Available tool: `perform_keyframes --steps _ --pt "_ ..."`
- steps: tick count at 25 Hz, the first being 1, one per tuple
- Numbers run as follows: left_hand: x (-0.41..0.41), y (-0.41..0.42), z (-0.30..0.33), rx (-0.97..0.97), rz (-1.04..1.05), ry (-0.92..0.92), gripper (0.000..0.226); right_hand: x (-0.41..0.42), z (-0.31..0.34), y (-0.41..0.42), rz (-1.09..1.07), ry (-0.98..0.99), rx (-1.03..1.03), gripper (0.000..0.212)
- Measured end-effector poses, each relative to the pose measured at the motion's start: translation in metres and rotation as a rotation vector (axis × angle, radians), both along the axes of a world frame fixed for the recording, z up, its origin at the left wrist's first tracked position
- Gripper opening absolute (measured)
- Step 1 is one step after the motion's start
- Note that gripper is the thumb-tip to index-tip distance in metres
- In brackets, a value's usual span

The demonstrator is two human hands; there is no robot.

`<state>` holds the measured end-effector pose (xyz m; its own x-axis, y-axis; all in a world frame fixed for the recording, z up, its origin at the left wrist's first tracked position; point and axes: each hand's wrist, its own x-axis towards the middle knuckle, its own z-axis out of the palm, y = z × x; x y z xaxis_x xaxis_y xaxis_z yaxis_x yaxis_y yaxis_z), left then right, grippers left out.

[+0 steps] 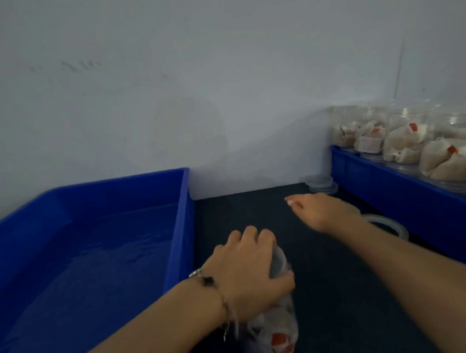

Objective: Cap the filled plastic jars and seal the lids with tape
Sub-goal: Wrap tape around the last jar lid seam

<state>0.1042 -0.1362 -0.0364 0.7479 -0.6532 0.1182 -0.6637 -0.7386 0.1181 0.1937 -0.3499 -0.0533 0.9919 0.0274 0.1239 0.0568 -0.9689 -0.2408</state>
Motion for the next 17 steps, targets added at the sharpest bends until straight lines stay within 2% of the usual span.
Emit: perform_keyframes --steps 2,4,6,10,12,14,16,17 --pt "-0.003 -0.002 0.0 0.015 -0.019 -0.012 0.047 -0.008 -0.012 -0.003 0.126 0.038 -0.134 0.048" --pt "0.002 0.003 0.002 0.007 -0.025 -0.072 0.049 -0.014 -0.03 0.014 0.23 -0.003 -0.289 0.068" --pt "0.001 0.004 0.003 0.01 -0.024 -0.067 0.051 -0.02 -0.044 0.018 0.227 -0.009 -0.351 0.079" --pt "-0.004 0.003 0.003 0.065 -0.013 -0.069 0.054 -0.033 -0.059 0.016 0.248 -0.064 -0.396 0.051" --pt "-0.006 0.003 0.007 0.116 0.016 -0.065 0.062 -0.036 -0.061 0.016 0.267 -0.08 -0.414 0.047" --pt "-0.007 0.005 0.01 0.202 0.039 -0.002 0.08 -0.047 -0.06 0.015 0.262 -0.055 -0.401 0.046" --pt "-0.008 0.012 0.019 0.213 0.055 0.116 0.102 -0.067 -0.061 0.013 0.268 -0.09 -0.265 0.04" --pt "-0.008 0.013 0.022 0.177 0.071 0.168 0.106 -0.077 -0.057 0.013 0.258 -0.098 -0.096 0.036"
